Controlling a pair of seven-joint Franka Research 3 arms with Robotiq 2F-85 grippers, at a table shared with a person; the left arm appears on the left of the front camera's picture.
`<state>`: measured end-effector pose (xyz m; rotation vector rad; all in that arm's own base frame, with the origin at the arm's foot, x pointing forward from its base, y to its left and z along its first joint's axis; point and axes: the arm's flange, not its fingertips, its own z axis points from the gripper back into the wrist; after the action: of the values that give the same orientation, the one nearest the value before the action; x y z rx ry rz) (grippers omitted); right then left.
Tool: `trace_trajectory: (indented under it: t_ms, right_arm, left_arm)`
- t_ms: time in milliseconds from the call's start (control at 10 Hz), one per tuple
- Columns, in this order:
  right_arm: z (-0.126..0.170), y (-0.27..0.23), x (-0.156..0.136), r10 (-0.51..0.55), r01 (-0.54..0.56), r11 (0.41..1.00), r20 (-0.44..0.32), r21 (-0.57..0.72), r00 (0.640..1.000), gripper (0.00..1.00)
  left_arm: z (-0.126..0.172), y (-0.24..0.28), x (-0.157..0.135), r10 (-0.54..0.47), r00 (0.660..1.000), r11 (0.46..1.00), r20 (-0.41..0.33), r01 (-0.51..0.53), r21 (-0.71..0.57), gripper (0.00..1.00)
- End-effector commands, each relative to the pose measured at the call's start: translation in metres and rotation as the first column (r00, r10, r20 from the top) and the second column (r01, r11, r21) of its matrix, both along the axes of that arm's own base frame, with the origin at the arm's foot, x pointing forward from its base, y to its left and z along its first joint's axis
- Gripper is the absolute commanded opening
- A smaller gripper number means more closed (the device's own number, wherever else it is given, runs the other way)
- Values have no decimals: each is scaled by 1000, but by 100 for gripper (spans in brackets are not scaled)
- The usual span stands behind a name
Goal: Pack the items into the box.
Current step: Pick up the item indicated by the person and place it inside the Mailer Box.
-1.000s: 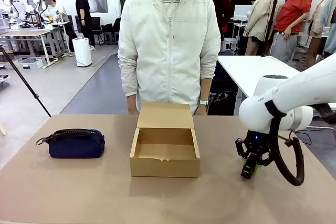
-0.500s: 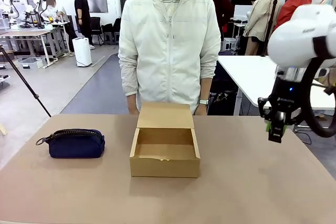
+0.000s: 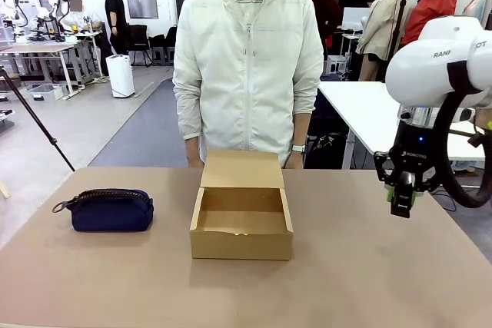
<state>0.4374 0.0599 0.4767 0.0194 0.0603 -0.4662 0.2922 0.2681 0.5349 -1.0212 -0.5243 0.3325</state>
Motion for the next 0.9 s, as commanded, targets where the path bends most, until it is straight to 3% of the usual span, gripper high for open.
trace_trajectory:
  t_ms: [0, 100, 200, 300, 400, 500, 600, 700, 800]
  right_arm:
    - [8, 7, 2, 144, -155, 986, 158, 64, 977, 0]
    - [12, 18, 26, 327, -351, 935, 245, 60, 913, 0]
    - [18, 33, 49, 512, -547, 837, 309, 30, 801, 0]
    - [21, 57, 69, 690, -746, 665, 360, 28, 628, 0]
    - [21, 88, 85, 809, -879, 477, 391, -1, 439, 0]
    - [19, 125, 91, 914, -993, 108, 397, -54, 78, 0]
    - [18, 152, 96, 909, -994, -79, 405, -71, -101, 0]
    - [16, 177, 99, 885, -952, -255, 354, -169, -301, 0]
    - [15, 198, 102, 838, -902, -370, 339, -224, -428, 0]
  left_arm:
    - [1, 1, 0, -5, 1000, 1000, 23, 5, -10, 100]
    - [1, 1, 0, -5, 1000, 1000, 23, 5, -10, 100]
    - [1, 1, 0, -5, 1000, 1000, 23, 5, -10, 100]
    - [1, 1, 0, -5, 1000, 1000, 23, 5, -10, 100]
    - [1, 1, 0, -5, 1000, 1000, 23, 5, -10, 100]
    - [1, 1, 0, -5, 1000, 1000, 23, 5, -10, 100]
    - [1, 1, 0, -5, 1000, 1000, 23, 5, -10, 100]
    - [1, 1, 0, -5, 1000, 1000, 23, 5, -10, 100]
    - [1, 1, 0, -5, 1000, 1000, 23, 5, -10, 100]
